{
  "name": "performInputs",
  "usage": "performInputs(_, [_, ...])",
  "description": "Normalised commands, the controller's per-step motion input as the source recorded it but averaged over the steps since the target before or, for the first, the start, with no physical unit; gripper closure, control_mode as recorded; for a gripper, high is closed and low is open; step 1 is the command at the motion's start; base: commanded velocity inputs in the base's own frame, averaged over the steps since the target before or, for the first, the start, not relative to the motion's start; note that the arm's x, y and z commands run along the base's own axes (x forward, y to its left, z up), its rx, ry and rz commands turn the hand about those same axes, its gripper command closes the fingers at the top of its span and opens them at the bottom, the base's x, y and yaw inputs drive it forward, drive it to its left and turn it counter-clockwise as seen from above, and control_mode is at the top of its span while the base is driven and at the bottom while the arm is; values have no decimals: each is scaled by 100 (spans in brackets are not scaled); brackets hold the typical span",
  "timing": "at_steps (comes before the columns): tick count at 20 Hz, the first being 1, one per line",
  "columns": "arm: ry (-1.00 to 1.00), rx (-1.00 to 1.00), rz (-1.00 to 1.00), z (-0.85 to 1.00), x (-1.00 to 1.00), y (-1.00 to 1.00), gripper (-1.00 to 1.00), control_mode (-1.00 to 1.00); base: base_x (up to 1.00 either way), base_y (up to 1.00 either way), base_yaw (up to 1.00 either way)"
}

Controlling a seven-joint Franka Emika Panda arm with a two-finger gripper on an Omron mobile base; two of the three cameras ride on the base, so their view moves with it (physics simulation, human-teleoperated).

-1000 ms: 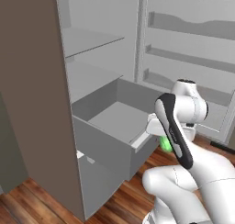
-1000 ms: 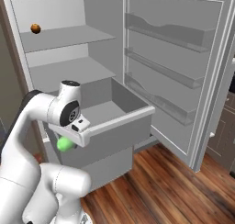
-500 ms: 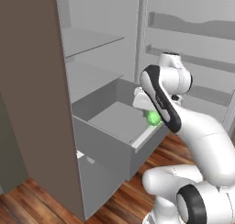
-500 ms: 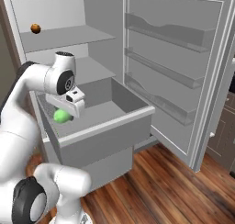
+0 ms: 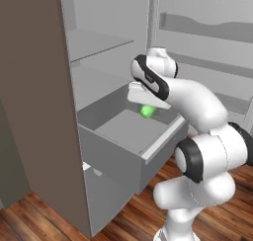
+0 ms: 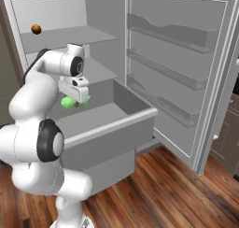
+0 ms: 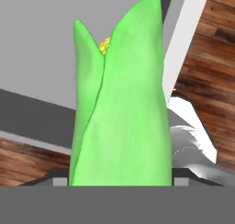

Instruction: Place the mushroom and corn inside the fridge drawer. Close the drawer after placing the vegetables.

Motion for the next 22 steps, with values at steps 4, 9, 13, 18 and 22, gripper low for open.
performInputs(4, [0, -6, -11, -64, 83, 0, 100, -100, 0, 0, 0])
performInputs(9, [0, -11, -11, -85, 70, 0, 100, -100, 0, 0, 0])
performInputs(13, [-3, -7, -9, -88, 21, 0, 100, -100, 0, 0, 0])
performInputs(18, [0, 0, -4, -63, 2, -5, 100, -100, 0, 0, 0])
performInputs(22, [-7, 0, 0, -66, -25, -21, 100, -100, 0, 0, 0])
